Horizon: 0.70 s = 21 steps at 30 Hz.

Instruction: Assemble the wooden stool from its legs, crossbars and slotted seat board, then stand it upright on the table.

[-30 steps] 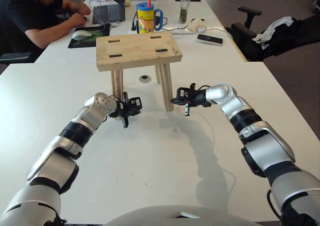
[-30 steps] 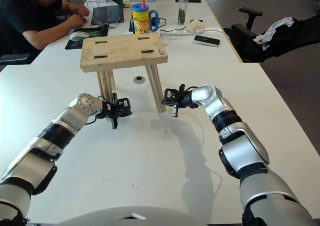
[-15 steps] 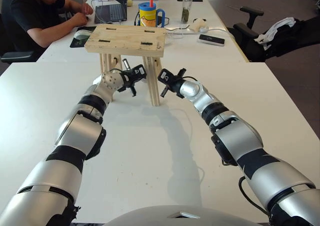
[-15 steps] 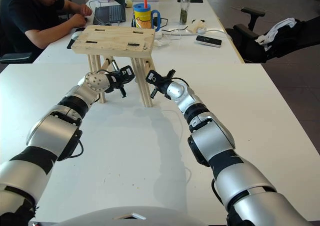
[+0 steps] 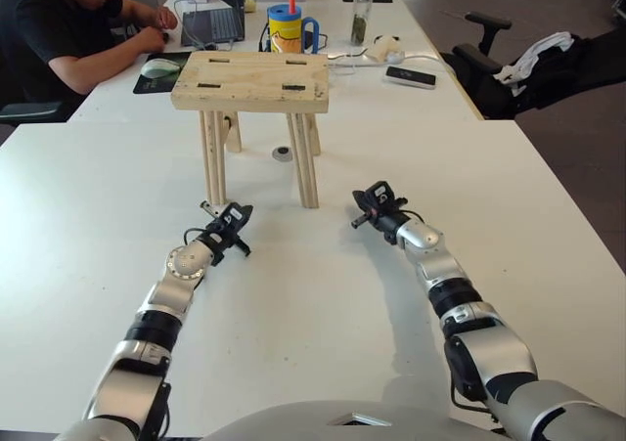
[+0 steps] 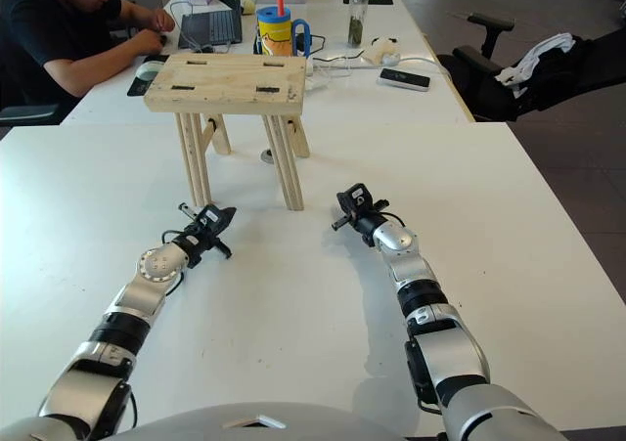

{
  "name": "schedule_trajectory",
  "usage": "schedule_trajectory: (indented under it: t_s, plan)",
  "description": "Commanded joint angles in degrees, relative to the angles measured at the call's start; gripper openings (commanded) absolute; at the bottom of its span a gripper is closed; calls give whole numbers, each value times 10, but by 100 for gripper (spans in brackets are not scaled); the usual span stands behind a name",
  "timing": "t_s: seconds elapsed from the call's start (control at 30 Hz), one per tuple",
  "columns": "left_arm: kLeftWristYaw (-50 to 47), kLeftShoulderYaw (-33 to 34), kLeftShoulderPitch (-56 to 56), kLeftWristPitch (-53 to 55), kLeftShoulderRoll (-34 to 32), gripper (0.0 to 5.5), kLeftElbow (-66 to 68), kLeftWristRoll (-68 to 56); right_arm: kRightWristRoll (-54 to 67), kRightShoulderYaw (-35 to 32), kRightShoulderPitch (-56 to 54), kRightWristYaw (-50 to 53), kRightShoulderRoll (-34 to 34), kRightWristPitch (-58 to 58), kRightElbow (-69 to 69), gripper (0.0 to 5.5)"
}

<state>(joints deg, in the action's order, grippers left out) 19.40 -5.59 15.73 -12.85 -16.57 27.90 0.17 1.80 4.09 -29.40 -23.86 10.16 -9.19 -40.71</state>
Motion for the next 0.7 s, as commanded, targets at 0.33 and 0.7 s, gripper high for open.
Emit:
schedule_trajectory:
  t_s: [0.33,0.7]
  plan:
    - [-33,61,64,-87,104,1,1,-71,54,-68,16,123,-69,132,104,0]
    - [-34,62,76,-111,120,1,42,-66,13,-53,26,148,-63,94,110,0]
